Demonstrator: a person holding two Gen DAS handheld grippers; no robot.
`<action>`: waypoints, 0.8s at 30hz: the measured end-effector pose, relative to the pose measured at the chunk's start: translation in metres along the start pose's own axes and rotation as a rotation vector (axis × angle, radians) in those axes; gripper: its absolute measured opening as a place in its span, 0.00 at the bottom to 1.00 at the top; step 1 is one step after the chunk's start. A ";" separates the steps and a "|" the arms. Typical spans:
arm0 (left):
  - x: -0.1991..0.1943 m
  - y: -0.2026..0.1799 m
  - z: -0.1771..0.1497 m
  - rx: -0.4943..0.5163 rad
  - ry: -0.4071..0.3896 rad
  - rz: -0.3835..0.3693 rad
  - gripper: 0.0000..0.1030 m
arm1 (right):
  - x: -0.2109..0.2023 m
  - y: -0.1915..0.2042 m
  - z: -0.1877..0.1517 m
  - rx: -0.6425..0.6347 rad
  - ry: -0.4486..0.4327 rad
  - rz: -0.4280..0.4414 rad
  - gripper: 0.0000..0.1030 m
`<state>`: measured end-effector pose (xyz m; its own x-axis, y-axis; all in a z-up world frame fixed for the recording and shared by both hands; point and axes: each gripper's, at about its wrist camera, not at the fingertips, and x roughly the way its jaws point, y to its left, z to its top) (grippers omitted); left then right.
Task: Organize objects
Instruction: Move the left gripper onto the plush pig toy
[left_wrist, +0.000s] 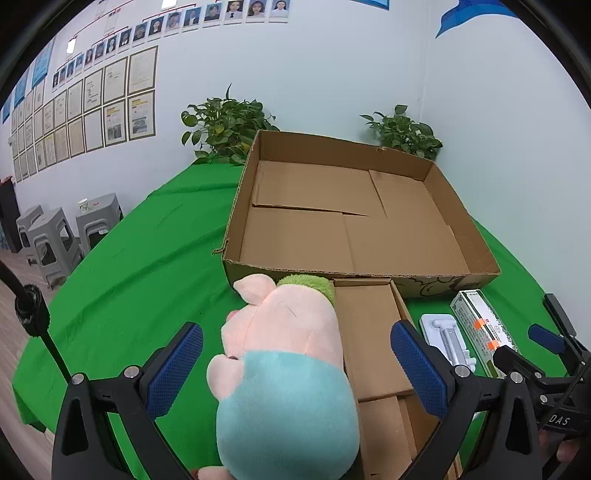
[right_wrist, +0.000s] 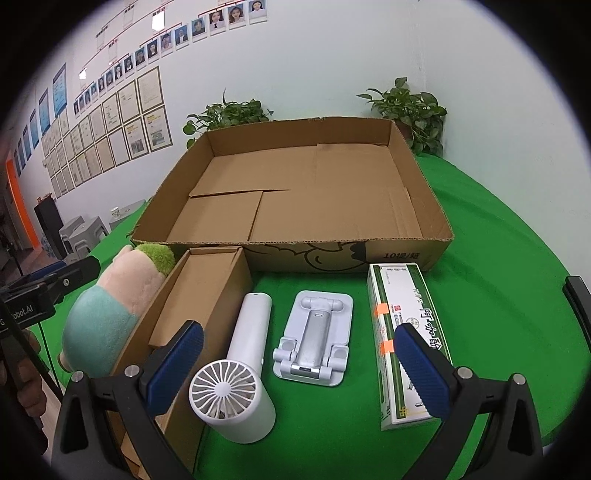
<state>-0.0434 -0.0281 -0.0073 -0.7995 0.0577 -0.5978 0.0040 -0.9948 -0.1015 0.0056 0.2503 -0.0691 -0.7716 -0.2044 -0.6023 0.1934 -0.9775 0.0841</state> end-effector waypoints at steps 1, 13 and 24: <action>0.000 0.000 -0.001 -0.004 0.001 -0.001 1.00 | 0.000 0.001 0.000 -0.003 -0.001 0.002 0.99; -0.005 -0.006 -0.004 0.010 0.008 -0.011 1.00 | -0.001 -0.007 -0.010 0.018 0.014 0.005 0.99; -0.011 0.000 -0.004 0.015 0.007 -0.014 1.00 | -0.006 -0.009 -0.009 0.026 0.016 0.003 0.99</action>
<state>-0.0319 -0.0289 -0.0041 -0.7950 0.0719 -0.6023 -0.0160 -0.9951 -0.0976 0.0141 0.2604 -0.0739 -0.7614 -0.2072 -0.6142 0.1799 -0.9779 0.1068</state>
